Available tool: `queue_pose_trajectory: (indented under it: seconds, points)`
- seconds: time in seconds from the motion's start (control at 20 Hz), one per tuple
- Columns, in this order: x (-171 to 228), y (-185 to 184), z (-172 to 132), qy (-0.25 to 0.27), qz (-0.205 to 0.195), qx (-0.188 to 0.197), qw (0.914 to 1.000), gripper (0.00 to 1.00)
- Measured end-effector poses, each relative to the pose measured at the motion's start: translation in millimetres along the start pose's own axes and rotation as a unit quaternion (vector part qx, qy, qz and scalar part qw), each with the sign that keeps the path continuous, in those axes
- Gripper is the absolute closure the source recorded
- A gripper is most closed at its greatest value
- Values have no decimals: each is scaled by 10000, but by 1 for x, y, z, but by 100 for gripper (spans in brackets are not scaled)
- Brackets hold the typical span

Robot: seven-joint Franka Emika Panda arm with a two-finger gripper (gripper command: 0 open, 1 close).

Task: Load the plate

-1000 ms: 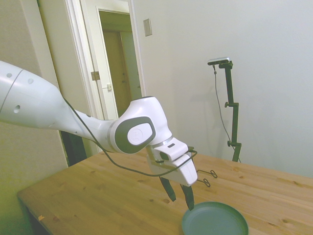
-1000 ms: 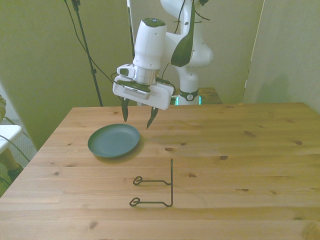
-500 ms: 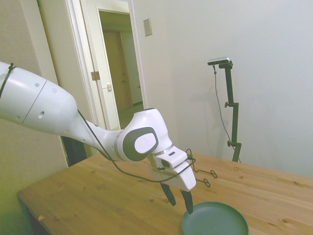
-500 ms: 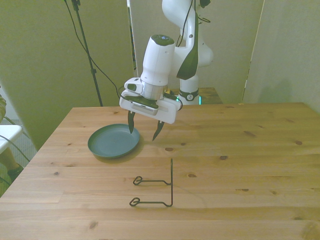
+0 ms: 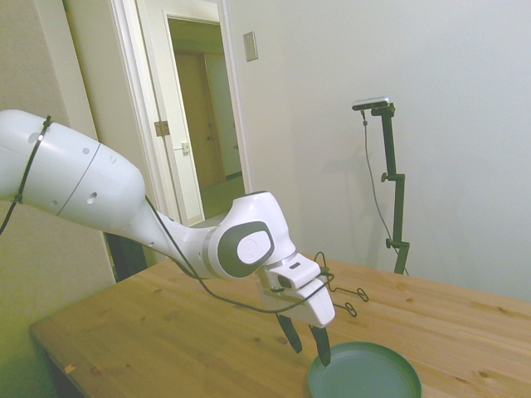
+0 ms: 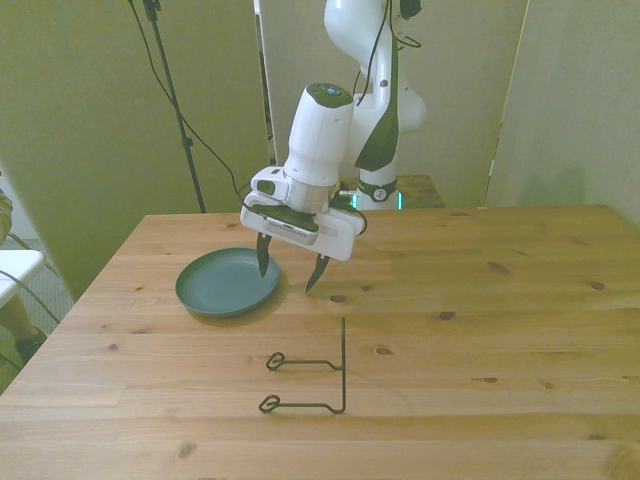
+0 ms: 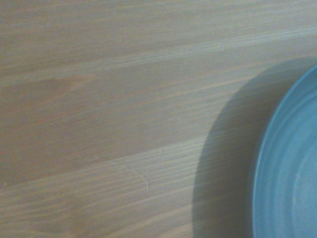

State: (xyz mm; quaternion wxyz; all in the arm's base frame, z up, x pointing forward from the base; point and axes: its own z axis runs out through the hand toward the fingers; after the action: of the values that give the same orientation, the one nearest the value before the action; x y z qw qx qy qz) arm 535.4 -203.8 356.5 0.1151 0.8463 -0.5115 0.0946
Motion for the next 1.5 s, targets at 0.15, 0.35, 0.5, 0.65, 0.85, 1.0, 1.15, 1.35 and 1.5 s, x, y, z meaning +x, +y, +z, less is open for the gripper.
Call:
queue_pose_trajectory:
  seconds: [0.15, 0.35, 0.5, 0.65, 0.85, 1.0, 1.15, 1.35, 1.5]
  points:
    - [2, -2, 3, 33, 22, -36, 10000, 0]
    - [3, -4, 3, 90, 118, -85, 9999, 100]
    - [5, -4, 4, 96, 184, -103, 9997, 100]
    - [6, -4, 4, 98, 208, -111, 9997, 100]
    - [7, -4, 4, 103, 219, -116, 9996, 100]
    - [9, -5, 5, 108, 228, -125, 9996, 100]
    - [11, -5, 6, 107, 243, -142, 9995, 100]
    - [13, -4, 9, 105, 269, -166, 9994, 100]
    - [15, -3, 12, 108, 283, -178, 9994, 100]
